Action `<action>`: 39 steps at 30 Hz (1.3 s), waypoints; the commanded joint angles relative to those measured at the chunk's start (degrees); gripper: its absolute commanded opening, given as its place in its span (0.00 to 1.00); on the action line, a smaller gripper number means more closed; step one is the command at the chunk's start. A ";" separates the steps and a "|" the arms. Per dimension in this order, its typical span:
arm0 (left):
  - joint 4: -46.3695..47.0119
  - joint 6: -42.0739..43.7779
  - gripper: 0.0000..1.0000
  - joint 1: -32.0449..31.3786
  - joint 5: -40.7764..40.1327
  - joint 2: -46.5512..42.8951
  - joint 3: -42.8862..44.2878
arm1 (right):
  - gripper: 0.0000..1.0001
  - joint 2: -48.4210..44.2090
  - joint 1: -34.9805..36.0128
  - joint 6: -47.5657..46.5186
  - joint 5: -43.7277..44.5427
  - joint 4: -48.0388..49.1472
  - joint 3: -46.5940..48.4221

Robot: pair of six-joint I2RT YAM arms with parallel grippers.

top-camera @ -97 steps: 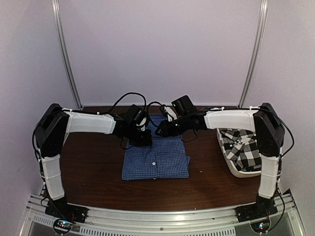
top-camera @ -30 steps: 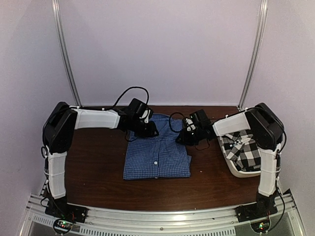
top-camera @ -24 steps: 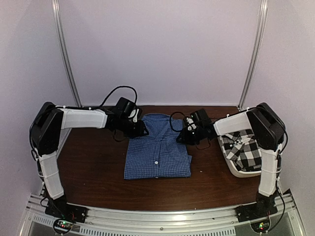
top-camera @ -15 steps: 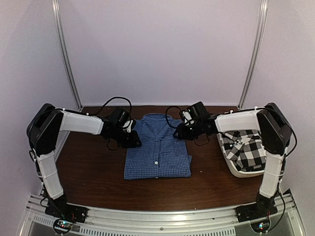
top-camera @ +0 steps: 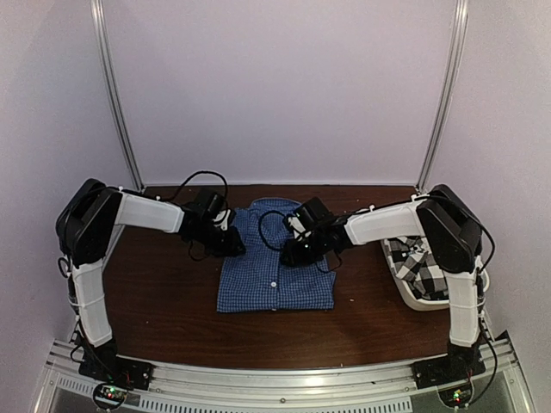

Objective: Fold and stack the long sleeve shirts
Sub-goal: Smooth out the 2/3-rectangle-folded shirt at the center of the board, then adjust the bundle of staple boxes at the corner of the board.

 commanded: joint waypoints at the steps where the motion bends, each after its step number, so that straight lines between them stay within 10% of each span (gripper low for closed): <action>1: 0.61 1.69 0.31 0.75 0.66 0.46 2.40 | 0.32 -0.31 -1.01 -0.97 3.43 -3.18 0.97; 39: -3.14 -7.72 0.33 -4.66 9.25 -32.82 -32.34 | 0.35 -34.05 6.64 8.38 7.49 -8.05 -36.31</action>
